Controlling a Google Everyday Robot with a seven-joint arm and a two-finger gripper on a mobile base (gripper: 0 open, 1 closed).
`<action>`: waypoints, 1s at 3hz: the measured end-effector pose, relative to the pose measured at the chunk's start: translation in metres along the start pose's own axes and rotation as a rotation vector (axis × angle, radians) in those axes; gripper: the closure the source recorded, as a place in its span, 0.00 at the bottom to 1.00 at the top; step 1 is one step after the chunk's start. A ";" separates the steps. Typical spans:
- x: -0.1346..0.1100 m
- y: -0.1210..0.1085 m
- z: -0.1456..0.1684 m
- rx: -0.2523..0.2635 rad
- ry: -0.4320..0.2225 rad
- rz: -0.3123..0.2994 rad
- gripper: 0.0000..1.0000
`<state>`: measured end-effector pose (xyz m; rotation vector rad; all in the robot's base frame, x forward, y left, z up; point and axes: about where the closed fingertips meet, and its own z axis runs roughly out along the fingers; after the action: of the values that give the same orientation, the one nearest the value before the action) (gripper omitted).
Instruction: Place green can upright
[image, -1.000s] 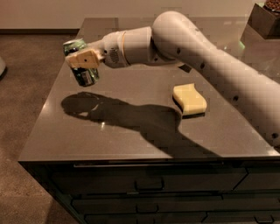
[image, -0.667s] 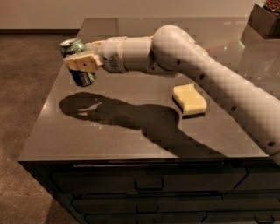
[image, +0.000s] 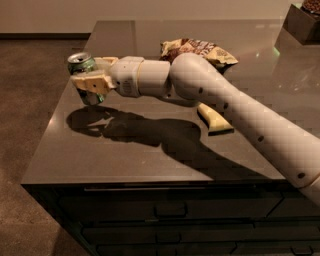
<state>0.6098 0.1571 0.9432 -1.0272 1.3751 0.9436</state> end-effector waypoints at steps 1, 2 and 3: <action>0.013 0.001 0.002 0.024 0.000 0.007 0.62; 0.026 -0.001 0.004 0.044 0.013 0.023 0.38; 0.036 -0.004 0.003 0.061 0.022 0.033 0.16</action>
Offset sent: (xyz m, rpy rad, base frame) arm 0.0080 -0.0039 -0.0420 -0.0145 0.0447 -0.0784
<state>0.6150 0.1565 0.9075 -0.9744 1.4344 0.9109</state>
